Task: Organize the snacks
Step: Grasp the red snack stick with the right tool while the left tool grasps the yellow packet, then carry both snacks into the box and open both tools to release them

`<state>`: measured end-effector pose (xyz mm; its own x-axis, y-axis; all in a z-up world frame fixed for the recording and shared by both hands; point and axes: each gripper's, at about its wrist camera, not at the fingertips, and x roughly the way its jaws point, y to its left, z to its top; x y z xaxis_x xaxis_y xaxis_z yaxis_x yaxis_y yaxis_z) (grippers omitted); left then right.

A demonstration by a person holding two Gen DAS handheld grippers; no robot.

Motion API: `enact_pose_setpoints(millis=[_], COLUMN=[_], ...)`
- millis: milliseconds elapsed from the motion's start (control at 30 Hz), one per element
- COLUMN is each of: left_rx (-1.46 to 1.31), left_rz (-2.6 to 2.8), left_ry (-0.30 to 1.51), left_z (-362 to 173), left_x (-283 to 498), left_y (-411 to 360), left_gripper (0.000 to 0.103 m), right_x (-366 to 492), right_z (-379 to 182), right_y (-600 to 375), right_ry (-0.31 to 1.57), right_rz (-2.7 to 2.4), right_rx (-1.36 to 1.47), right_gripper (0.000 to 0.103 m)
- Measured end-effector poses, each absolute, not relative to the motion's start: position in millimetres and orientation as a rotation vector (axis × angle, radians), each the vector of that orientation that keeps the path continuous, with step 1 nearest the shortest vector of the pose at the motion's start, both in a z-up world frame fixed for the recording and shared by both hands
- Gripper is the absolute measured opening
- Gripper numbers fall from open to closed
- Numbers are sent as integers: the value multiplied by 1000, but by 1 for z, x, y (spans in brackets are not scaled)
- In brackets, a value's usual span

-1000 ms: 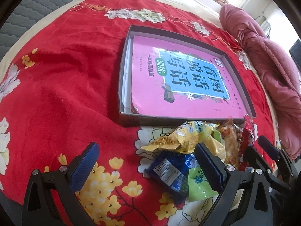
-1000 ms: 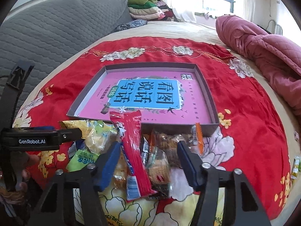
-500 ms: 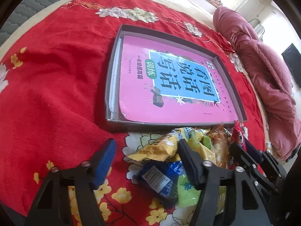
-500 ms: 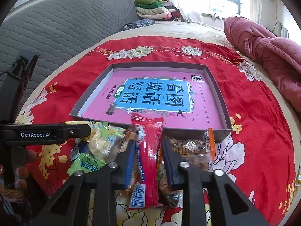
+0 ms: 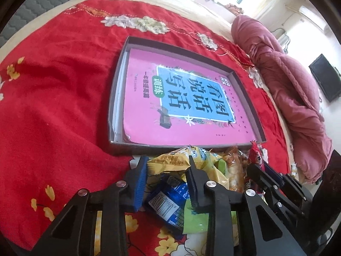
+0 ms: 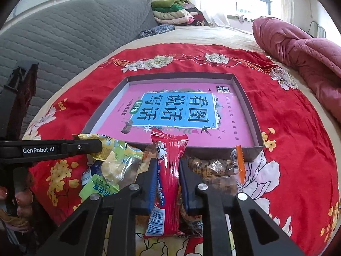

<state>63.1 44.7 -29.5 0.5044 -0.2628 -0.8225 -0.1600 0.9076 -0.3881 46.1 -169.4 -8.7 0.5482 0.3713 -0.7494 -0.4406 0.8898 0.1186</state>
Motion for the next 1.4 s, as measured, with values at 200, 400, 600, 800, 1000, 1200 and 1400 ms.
enact_pose_setpoints(millis=[200, 400, 600, 800, 1000, 1200, 1400], left_rx=[-420, -414, -407, -405, -411, -421, -408], left_rz=[-66, -63, -59, -48, -32, -1, 35], left_ry=[1022, 991, 956, 915, 891, 870, 862], left_z=[-18, -6, 8, 23, 31, 34, 30], left_x=[58, 54, 51, 50, 55, 63, 73], left_y=[42, 45, 45, 48, 51, 56, 56], left_gripper=[33, 32, 32, 32, 32, 32, 32], right_x=[45, 44, 43, 45, 49, 56, 68], right_z=[-4, 0, 7, 11, 16, 21, 27], right_y=[-172, -174, -177, -180, -184, -191, -202], right_ry=[849, 832, 808, 793, 775, 753, 735], right_rz=[485, 486, 485, 488, 485, 478, 486], right_rx=[-69, -63, -46, -27, 0, 44, 132], right_gripper=[19, 19, 19, 19, 19, 19, 19])
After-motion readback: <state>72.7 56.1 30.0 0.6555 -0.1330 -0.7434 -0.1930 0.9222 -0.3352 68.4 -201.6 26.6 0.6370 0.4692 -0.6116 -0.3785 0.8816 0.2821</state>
